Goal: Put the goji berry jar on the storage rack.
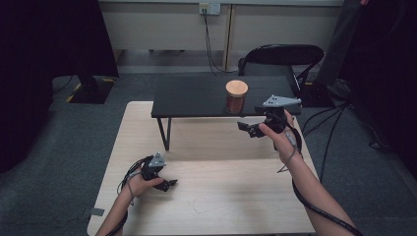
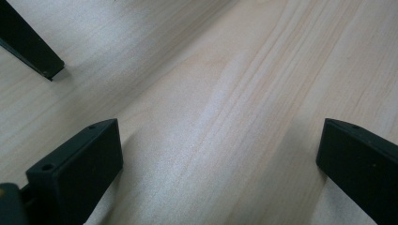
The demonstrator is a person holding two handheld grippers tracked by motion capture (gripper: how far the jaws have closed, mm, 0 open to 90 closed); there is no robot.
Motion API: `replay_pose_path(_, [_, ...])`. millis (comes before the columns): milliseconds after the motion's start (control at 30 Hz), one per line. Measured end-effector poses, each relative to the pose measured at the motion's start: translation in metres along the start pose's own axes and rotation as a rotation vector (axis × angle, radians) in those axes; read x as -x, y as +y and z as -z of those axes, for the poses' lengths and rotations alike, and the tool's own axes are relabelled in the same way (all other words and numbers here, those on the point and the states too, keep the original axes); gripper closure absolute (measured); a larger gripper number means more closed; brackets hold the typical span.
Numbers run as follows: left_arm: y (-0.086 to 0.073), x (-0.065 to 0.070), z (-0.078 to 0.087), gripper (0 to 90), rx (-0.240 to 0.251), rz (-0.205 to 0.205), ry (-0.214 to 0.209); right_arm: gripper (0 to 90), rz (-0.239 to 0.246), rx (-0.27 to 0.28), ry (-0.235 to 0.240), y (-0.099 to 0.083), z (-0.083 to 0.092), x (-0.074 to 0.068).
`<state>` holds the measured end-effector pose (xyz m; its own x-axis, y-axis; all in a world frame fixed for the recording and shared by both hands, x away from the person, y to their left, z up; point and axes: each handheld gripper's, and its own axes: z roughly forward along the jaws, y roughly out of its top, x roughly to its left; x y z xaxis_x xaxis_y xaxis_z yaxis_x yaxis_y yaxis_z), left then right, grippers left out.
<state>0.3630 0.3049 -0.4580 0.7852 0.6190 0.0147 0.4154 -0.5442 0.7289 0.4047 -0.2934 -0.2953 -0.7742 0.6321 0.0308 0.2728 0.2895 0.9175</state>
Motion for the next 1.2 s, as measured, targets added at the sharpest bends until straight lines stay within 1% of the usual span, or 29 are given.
replay_pose_path(33, [0.0, 0.0, 0.0, 0.0, 0.0, 0.0, 0.0, 0.0, 0.002, 0.002, 0.011, -0.003, 0.001, 0.0])
replay_pose_path(100, [0.0, 0.0, 0.0, 0.0, 0.002, 0.002, 0.0, 0.0, 0.01, -0.003, 0.009, -0.009, 0.003, -0.005])
replay_pose_path(200, [0.0, 0.0, 0.0, 0.0, -0.002, 0.0, 0.0, 0.0, 0.019, -0.009, 0.026, -0.016, 0.006, -0.007])
replay_pose_path(300, [0.0, 0.0, 0.0, 0.0, 0.0, 0.0, 0.0, 0.0, 0.038, -0.022, 0.034, -0.022, 0.009, -0.011])
replay_pose_path(333, [0.0, 0.0, 0.0, 0.0, 0.0, 0.0, 0.0, 0.0, 0.042, -0.025, 0.03, -0.024, 0.009, -0.013])
replay_pose_path(400, [0.0, 0.0, 0.0, 0.0, 0.0, 0.0, 0.0, 0.0, 0.046, -0.024, 0.041, -0.031, 0.011, -0.014])
replay_pose_path(467, [0.0, 0.0, 0.0, 0.0, 0.002, 0.003, 0.0, 0.0, 0.033, -0.025, 0.05, -0.038, 0.012, -0.016])
replay_pose_path(533, [0.0, 0.0, 0.0, 0.0, 0.0, 0.0, 0.0, 0.0, 0.036, -0.028, 0.062, -0.045, 0.012, -0.017])
replay_pose_path(733, [0.0, 0.0, 0.0, 0.0, 0.0, 0.001, 0.0, 0.0, 0.034, -0.048, 0.06, -0.065, 0.012, -0.021])
replay_pose_path(933, [0.0, 0.0, 0.0, 0.0, 0.0, 0.0, 0.0, 0.0, 0.021, -0.065, 0.063, -0.085, 0.009, -0.025])
replay_pose_path(1200, [0.0, 0.0, 0.0, 0.0, 0.002, 0.002, 0.0, 0.0, -0.007, -0.086, 0.065, -0.12, 0.008, -0.026])
